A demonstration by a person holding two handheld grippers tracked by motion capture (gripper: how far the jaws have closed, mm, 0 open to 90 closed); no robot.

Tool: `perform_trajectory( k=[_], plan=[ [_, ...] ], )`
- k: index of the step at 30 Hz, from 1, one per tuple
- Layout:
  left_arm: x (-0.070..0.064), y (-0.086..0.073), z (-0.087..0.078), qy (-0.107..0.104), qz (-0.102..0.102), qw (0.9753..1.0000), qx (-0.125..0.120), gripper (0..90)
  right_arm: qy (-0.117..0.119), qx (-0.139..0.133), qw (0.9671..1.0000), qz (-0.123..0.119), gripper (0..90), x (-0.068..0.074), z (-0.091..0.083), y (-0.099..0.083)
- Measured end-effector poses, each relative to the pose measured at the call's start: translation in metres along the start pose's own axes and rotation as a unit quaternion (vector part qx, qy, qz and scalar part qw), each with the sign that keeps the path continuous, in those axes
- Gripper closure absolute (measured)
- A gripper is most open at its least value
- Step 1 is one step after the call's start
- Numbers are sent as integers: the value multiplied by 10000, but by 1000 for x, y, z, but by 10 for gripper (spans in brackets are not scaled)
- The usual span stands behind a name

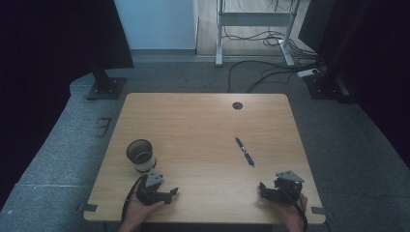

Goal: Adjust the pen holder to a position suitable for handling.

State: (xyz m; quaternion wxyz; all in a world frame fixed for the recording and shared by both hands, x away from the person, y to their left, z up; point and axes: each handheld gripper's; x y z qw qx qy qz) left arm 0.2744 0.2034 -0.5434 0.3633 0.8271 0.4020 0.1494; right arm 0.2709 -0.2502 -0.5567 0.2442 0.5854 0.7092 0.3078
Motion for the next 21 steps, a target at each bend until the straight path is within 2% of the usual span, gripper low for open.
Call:
perform_trajectory(
  k=[21],
  plan=[
    [-2, 2, -5, -40, 14, 10000, -86, 184, -16, -1, 10000, 13, 22, 0, 0, 0]
  ],
)
Point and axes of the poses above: each handheld gripper's, and its own axes: z roughly forward along the jaws, y roughly out of its top, x roughly to its left
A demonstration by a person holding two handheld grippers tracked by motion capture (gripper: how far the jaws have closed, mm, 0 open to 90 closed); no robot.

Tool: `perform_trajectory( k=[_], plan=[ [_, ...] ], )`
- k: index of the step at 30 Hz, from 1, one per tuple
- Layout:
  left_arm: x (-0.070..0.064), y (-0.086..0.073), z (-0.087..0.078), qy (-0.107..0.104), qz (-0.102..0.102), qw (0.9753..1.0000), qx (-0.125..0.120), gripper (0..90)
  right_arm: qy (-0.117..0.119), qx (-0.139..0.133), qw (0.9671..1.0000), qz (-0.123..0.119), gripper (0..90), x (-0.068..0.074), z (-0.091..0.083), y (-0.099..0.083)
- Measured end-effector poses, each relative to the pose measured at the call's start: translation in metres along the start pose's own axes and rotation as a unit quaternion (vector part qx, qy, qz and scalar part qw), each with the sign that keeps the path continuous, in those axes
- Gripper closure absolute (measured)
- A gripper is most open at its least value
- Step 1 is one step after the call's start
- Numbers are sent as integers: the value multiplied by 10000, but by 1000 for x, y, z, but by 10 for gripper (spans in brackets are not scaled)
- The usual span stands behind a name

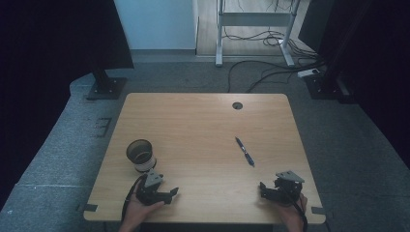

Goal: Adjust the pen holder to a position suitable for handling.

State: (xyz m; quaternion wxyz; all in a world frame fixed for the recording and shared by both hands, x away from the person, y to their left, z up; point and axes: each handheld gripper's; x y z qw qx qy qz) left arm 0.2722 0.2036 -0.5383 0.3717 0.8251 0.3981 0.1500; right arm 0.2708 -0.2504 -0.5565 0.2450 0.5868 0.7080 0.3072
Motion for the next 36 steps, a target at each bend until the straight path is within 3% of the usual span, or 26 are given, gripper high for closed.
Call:
perform_trajectory(
  k=[15, 31, 36],
  plan=[
    [11, 5, -23, 19, -195, 9992, -354, 183, 0, 0, 10000, 4, 23, 0, 0, 0],
    [34, 10, -64, 234, -486, 9947, -880, 174, -3, -4, 10000, -1, 24, 0, 0, 0],
    [39, 9, -69, 288, -532, 9939, -924, 172, -5, -5, 10000, 3, 25, 0, 0, 0]
  ],
)
Point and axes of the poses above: each handheld gripper's, and its own axes: z roughly forward along the jaws, y roughly out of its top, x roughly to its left
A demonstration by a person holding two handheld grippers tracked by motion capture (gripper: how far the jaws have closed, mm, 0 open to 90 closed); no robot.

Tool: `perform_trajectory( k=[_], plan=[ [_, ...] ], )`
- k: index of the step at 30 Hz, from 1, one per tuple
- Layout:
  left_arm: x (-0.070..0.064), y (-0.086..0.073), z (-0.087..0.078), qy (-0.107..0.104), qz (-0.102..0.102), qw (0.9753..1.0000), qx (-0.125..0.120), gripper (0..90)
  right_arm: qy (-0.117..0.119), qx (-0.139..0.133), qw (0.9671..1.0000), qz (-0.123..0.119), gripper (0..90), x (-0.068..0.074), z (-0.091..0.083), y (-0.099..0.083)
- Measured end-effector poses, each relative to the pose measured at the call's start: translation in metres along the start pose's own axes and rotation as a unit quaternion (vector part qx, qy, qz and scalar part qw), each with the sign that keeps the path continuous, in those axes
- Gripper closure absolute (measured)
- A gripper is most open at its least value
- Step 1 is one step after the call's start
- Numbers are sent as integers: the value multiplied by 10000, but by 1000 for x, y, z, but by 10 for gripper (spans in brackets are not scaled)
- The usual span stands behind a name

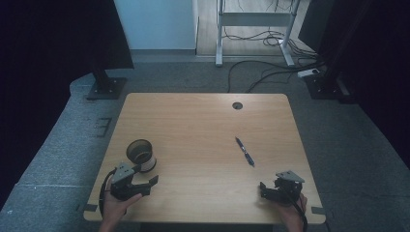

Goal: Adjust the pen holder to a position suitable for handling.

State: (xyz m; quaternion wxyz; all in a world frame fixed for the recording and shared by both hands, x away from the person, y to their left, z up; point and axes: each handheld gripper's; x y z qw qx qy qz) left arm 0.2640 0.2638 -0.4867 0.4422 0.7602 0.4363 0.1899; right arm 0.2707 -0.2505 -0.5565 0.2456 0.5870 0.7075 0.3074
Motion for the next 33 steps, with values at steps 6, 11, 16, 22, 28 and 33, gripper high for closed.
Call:
perform_trajectory(
  k=[6, 11, 16, 22, 28, 33],
  plan=[
    [7, 0, -6, 94, -99, 9999, -72, 171, -1, -3, 10000, 1, 26, 0, 0, 0],
    [13, 0, -11, 172, -177, 9996, -120, 162, -4, -3, 10000, 1, 26, 0, 0, 0],
    [21, -1, -15, 269, -300, 9990, -167, 148, -5, -1, 10000, 9, 26, 0, 0, 0],
    [29, -4, -16, 378, -412, 9983, -160, 140, -5, -4, 10000, 0, 26, 0, 0, 0],
    [43, -12, -15, 509, -624, 9967, -117, 134, -9, -6, 10000, 2, 28, 0, 0, 0],
    [50, -17, -13, 589, -712, 9957, -87, 118, -13, -9, 10000, 0, 29, 0, 0, 0]
  ],
)
Point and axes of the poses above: each handheld gripper's, and its own axes: z roughly forward along the jaws, y roughly out of its top, x roughly to its left
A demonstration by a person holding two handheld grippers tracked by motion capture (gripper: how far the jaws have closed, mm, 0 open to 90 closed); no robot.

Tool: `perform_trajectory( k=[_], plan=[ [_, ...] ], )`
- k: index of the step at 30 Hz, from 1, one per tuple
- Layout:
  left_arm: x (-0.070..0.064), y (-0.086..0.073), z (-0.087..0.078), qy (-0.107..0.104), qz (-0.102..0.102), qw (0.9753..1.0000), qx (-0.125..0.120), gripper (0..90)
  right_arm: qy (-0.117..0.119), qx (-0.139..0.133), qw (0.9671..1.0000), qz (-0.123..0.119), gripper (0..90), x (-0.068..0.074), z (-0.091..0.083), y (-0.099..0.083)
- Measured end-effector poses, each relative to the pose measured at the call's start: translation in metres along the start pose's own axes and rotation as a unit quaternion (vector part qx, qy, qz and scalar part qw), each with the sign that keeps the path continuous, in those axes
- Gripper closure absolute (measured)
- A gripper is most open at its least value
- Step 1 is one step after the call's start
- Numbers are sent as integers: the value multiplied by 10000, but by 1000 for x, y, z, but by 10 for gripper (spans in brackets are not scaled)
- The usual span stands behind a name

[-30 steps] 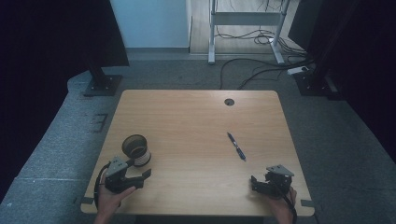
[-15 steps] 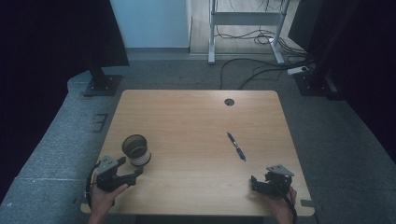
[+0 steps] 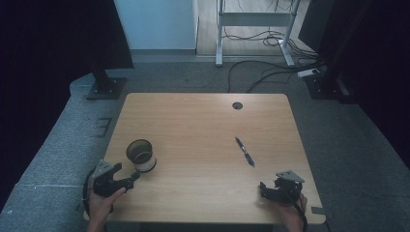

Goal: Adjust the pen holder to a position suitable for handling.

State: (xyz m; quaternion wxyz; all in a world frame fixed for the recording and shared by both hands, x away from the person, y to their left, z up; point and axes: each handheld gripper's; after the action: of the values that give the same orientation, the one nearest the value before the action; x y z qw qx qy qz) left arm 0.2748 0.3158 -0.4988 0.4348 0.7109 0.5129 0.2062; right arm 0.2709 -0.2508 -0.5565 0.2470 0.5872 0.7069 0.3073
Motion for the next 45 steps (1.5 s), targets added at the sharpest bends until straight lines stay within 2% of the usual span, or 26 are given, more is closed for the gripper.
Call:
perform_trajectory(
  k=[5, 10, 23, 30, 36, 40, 45],
  plan=[
    [3, -3, 5, 76, -35, 9999, 69, 70, -1, -1, 10000, 2, 29, 0, 0, 0],
    [4, -3, 10, 59, 6, 9999, 97, 39, -3, -4, 10000, 2, 30, 0, 0, 0],
    [9, 3, 26, 107, 86, 9997, 184, 13, -5, -7, 10000, 5, 32, 0, 0, 0],
    [7, 9, 35, 113, 184, 9994, 261, 13, -7, -7, 10000, 6, 32, 0, 0, 0],
    [7, 13, 43, 233, 265, 9989, 294, 14, -12, -8, 10000, 8, 33, 0, 0, 0],
    [5, 17, 51, 210, 421, 9985, 276, 16, -18, -8, 10000, 17, 34, 0, 0, 0],
    [4, 19, 59, 202, 453, 9983, 290, 16, -26, -4, 10000, 35, 35, 0, 0, 0]
  ],
)
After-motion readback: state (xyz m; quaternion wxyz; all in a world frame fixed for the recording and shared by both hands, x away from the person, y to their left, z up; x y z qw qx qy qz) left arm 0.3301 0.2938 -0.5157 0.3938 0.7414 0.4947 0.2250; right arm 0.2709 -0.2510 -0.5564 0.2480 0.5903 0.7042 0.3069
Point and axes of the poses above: each handheld gripper's, and its own axes: z roughly forward along the jaws, y roughly out of its top, x roughly to its left
